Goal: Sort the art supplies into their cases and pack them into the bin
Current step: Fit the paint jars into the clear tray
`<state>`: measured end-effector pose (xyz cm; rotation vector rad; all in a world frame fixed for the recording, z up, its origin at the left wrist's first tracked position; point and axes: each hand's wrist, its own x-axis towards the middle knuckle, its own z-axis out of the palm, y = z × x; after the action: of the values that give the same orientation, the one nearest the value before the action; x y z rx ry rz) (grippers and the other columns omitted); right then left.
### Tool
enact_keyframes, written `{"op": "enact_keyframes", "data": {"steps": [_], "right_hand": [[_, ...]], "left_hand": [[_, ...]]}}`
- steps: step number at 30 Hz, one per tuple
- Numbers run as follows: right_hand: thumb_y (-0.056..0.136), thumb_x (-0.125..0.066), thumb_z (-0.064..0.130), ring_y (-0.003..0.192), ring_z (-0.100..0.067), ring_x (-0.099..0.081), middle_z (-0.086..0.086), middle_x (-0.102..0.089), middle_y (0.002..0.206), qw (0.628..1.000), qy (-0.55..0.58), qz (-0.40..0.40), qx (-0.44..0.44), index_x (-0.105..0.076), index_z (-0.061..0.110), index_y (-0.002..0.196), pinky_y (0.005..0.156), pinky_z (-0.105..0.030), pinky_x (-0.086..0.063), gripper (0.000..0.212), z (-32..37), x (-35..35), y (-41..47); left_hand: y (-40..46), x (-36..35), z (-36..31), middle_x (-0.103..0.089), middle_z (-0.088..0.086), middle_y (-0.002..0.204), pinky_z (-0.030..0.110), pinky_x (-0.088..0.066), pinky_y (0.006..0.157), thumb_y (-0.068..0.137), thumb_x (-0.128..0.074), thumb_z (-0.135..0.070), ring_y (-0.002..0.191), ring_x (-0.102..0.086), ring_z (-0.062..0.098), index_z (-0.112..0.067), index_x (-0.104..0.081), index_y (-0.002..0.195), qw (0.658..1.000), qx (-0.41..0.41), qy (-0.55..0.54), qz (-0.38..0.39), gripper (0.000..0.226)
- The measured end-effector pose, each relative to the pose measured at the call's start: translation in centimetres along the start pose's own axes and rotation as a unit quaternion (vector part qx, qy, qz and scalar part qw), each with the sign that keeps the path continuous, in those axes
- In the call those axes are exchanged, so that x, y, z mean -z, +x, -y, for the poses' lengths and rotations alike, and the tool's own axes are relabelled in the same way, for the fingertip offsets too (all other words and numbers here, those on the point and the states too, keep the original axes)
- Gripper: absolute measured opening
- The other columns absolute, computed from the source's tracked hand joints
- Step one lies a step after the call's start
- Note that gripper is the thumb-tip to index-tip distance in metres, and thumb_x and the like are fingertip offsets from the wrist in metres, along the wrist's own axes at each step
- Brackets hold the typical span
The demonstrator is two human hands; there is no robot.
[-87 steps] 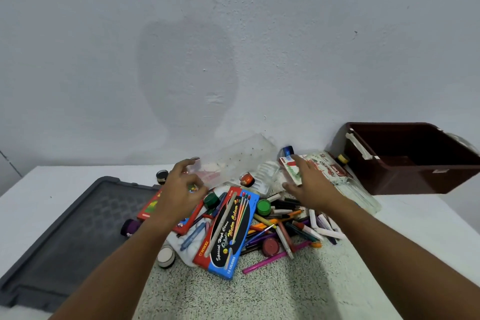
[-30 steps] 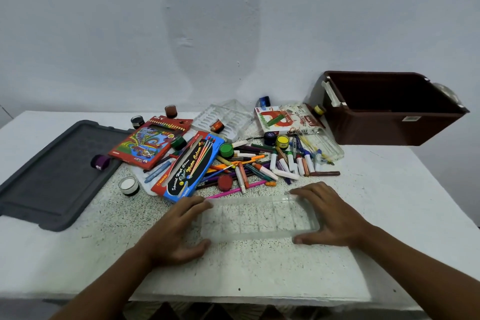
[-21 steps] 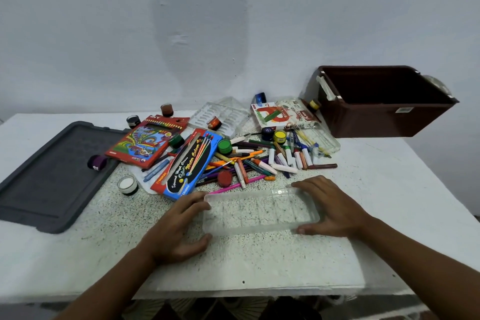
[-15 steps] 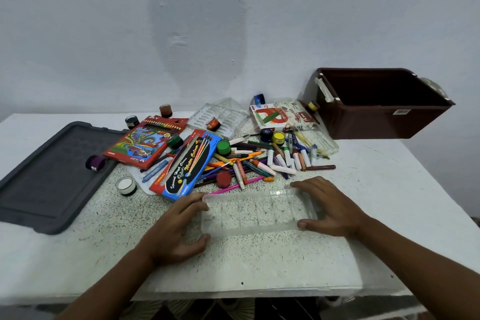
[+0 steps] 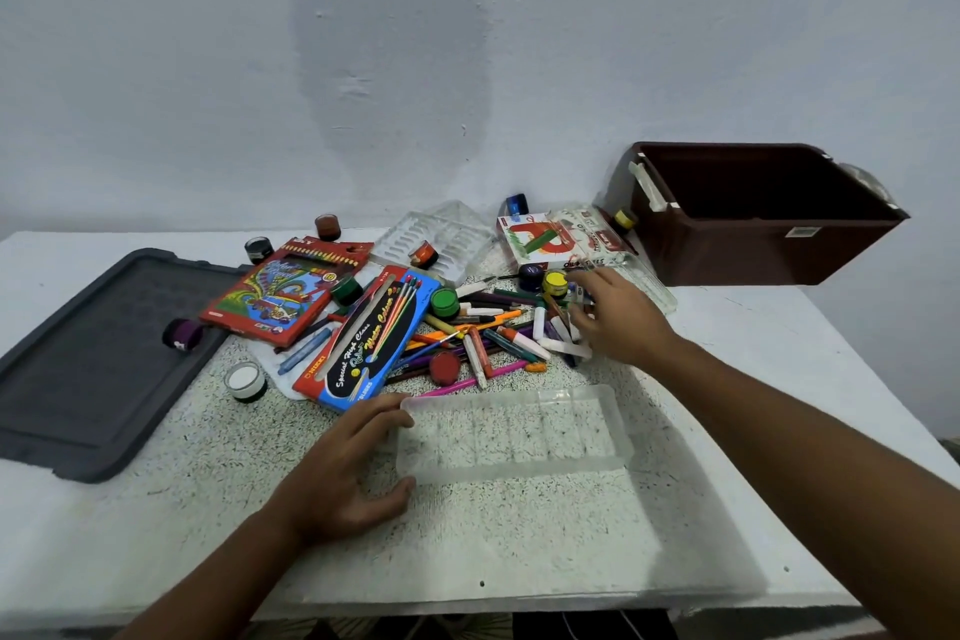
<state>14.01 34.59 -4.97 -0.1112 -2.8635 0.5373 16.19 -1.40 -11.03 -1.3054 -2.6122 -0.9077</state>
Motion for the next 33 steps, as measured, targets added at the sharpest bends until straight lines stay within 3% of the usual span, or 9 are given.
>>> {"op": "enact_keyframes", "data": {"steps": [5,11,20,29,33], "right_hand": [[0.096,-0.05,0.024,0.128,-0.026,-0.045,-0.005,-0.04,0.147,0.997,-0.047,0.056,-0.037,-0.037,0.02,0.145,0.096,-0.039,-0.046,0.051,0.9,-0.2,3.2],[0.096,-0.048,0.019,0.128,-0.031,-0.044,-0.007,-0.038,0.148,0.991,-0.088,0.086,-0.055,-0.033,0.02,0.147,0.095,-0.044,-0.047,0.053,1.1,-1.0,4.8],[0.095,-0.052,0.016,0.119,-0.031,-0.049,-0.009,-0.044,0.137,0.987,-0.114,0.097,-0.057,-0.039,0.018,0.143,0.088,-0.039,-0.046,0.05,1.0,-1.6,5.5],[0.094,-0.054,0.018,0.114,-0.032,-0.051,-0.013,-0.038,0.138,0.995,-0.061,0.057,-0.057,-0.045,0.012,0.139,0.089,-0.039,-0.049,0.046,0.9,-1.4,5.0],[0.092,-0.059,0.019,0.097,-0.021,-0.047,-0.012,-0.037,0.126,0.998,0.022,0.035,-0.038,-0.046,0.01,0.139,0.082,-0.025,-0.041,0.049,1.1,0.2,3.4]], "left_hand": [[-0.2,-0.1,0.1,-0.043,-0.014,0.139,0.003,-0.029,0.101,0.078,-0.066,-0.049,0.13,-0.034,-0.006,-0.025,-0.054,0.124,1.0,0.006,0.003,0.002,0.054],[-0.4,-0.2,0.2,-0.043,-0.014,0.14,0.004,-0.03,0.101,0.078,-0.067,-0.05,0.131,-0.035,-0.005,-0.027,-0.054,0.125,1.0,0.016,0.003,0.004,0.055],[-0.4,0.0,0.1,-0.046,-0.01,0.138,0.008,-0.033,0.102,0.076,-0.07,-0.045,0.13,-0.039,-0.001,-0.023,-0.056,0.124,1.0,0.014,-0.008,0.0,0.055],[-0.3,0.0,0.1,-0.046,-0.009,0.137,0.008,-0.033,0.102,0.077,-0.07,-0.045,0.129,-0.039,-0.002,-0.021,-0.056,0.124,1.0,0.012,-0.008,0.002,0.055],[-0.4,0.0,0.2,-0.046,-0.009,0.137,0.007,-0.031,0.102,0.077,-0.068,-0.047,0.129,-0.038,-0.003,-0.021,-0.056,0.125,1.0,0.01,-0.005,0.0,0.056]]}}
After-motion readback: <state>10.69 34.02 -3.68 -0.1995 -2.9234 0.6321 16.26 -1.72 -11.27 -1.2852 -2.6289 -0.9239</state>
